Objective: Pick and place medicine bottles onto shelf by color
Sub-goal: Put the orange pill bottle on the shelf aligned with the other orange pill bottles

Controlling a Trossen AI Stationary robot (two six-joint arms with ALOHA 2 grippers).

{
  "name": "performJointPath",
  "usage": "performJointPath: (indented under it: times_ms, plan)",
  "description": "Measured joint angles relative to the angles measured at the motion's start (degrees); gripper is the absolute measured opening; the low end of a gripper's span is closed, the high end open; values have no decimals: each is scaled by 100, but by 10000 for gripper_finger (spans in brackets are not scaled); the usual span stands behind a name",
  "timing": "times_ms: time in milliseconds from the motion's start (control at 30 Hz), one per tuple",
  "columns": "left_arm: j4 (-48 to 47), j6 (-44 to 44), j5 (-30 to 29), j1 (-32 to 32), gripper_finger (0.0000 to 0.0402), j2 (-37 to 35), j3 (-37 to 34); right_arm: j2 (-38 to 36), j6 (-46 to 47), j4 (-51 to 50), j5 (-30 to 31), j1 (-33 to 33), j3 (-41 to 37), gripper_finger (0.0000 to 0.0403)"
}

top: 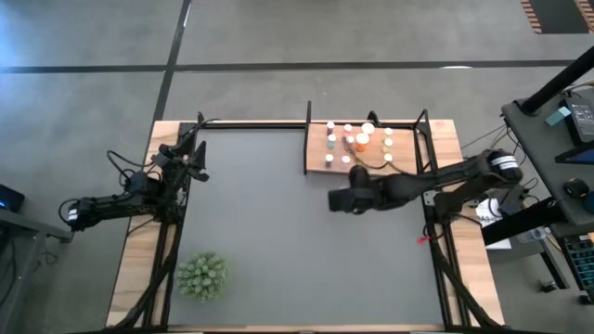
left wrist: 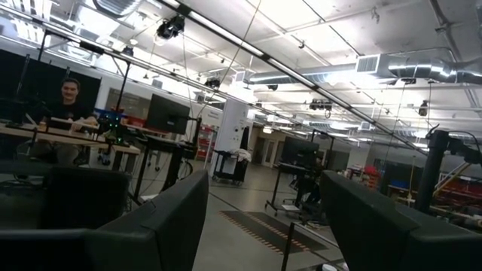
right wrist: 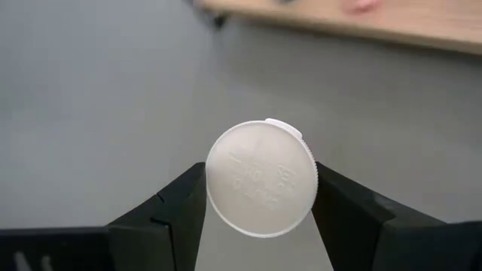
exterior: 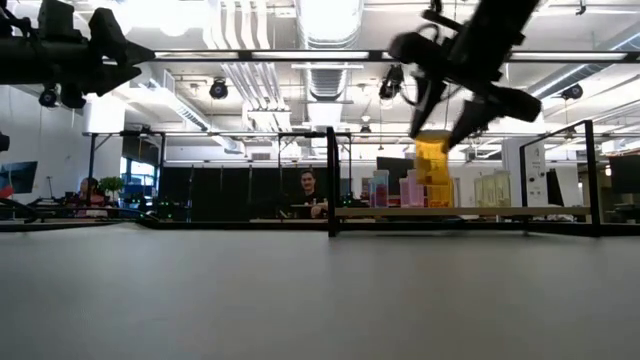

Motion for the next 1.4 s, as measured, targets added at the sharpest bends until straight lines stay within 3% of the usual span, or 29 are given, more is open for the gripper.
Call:
performJointPath:
  times_ms: [400, 700, 1400]
  plan:
    - [0, 0, 0, 0, 240, 4, 1, -1190, 827, 8, 572, -561, -1202, 201]
    - [0, -1, 0, 0, 240, 4, 0, -1123, 582, -6, 576, -983, -1237, 201]
    - [-1, 0, 0, 0, 240, 4, -1, -1108, 1278, -27, 532, -2056, -1212, 201]
